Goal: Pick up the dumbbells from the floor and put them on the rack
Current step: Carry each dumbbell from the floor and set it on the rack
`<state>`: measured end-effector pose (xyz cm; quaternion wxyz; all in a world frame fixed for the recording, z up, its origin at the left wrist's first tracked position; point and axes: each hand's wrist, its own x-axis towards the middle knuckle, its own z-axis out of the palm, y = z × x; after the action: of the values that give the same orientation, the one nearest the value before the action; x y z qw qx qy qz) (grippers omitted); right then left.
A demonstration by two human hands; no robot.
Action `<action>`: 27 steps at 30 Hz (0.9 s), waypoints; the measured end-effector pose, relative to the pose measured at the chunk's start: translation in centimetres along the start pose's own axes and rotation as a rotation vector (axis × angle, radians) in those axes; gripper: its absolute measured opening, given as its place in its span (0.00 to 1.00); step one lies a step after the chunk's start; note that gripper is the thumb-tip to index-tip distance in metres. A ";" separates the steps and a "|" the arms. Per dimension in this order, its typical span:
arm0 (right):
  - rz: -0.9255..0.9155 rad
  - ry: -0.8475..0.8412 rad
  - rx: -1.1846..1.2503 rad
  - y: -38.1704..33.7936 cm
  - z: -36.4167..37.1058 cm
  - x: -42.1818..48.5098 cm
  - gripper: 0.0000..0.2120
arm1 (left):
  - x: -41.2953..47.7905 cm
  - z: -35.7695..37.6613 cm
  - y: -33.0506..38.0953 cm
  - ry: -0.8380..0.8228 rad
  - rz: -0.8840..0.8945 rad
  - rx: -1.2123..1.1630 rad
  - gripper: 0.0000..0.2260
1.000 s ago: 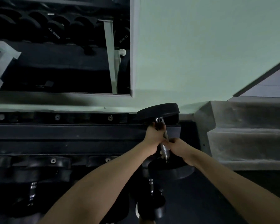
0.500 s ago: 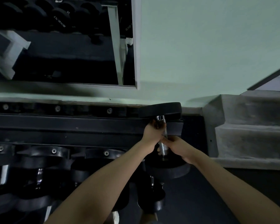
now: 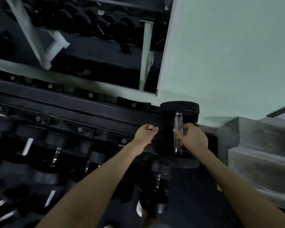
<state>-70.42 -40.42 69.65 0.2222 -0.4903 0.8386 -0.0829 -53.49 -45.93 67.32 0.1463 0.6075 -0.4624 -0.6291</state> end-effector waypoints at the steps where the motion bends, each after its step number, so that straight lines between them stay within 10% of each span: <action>1: -0.026 0.075 -0.035 -0.9 -0.2 -1.0 0.20 | -0.9 -1.6 -1.0 0.019 -0.010 -0.023 0.15; 9: -0.364 0.168 0.009 -11.2 4.8 -13.8 0.23 | -13.3 -15.1 -12.2 0.254 -0.013 -0.264 0.05; 27: -0.403 -0.711 -0.073 -22.2 37.0 -47.3 0.14 | -41.3 -31.2 -53.3 0.704 -0.432 -0.644 0.08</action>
<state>-16.29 -8.05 58.56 0.4599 -0.6504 0.5993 0.0799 3.73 0.50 57.94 0.3392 0.7879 -0.0327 -0.5130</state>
